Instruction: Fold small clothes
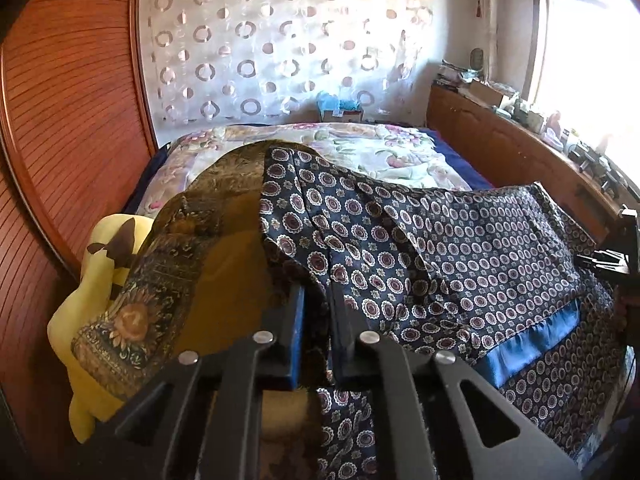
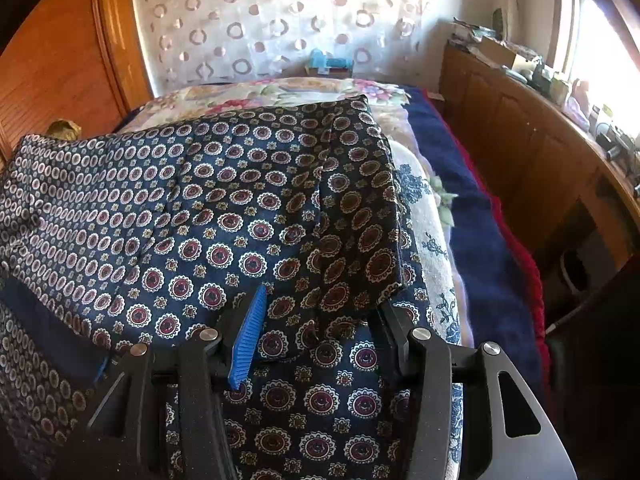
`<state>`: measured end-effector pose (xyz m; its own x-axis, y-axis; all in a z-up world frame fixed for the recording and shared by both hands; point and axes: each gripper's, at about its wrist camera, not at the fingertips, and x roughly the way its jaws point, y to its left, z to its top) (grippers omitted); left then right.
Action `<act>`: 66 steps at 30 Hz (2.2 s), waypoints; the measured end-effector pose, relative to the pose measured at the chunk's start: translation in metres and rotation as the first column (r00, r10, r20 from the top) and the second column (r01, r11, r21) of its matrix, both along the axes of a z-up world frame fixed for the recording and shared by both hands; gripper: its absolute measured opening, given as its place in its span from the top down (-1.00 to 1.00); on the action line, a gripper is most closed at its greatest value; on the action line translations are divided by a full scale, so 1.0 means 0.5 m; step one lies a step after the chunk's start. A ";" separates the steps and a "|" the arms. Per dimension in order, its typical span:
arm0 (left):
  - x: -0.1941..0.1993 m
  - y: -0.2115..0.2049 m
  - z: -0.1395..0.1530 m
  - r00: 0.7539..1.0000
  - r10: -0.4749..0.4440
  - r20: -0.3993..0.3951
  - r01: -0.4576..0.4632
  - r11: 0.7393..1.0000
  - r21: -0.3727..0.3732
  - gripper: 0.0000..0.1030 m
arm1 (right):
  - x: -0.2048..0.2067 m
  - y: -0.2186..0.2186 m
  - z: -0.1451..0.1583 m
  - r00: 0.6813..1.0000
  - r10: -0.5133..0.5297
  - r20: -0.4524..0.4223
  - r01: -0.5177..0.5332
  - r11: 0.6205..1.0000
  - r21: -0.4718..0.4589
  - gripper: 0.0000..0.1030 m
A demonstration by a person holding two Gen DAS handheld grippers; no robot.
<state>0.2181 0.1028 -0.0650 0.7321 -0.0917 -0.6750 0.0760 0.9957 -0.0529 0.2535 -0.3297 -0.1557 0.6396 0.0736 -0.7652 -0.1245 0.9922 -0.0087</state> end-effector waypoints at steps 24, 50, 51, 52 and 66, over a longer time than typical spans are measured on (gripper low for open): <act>-0.049 -0.023 0.072 0.994 -0.019 0.107 0.024 0.999 -0.043 1.00 | -0.035 -0.001 0.042 0.997 0.041 0.071 -0.047 0.995 0.092 0.99; -0.238 -0.019 -0.013 0.994 0.016 0.109 -0.010 0.998 -0.058 1.00 | -0.171 -0.065 0.138 0.983 0.014 0.185 -0.037 0.992 0.122 0.99; -0.245 -0.019 -0.018 0.994 0.018 0.108 -0.012 0.998 -0.058 1.00 | -0.177 -0.066 0.134 0.982 0.012 0.188 -0.035 0.992 0.120 0.99; -0.253 -0.019 -0.023 0.994 0.018 0.107 -0.012 0.998 -0.059 1.00 | -0.185 -0.069 0.130 0.981 0.008 0.191 -0.032 0.992 0.125 0.99; -0.336 -0.021 -0.080 0.994 0.037 0.105 -0.031 0.998 -0.058 1.00 | -0.222 -0.108 0.101 0.981 -0.016 0.193 -0.002 0.996 0.093 0.99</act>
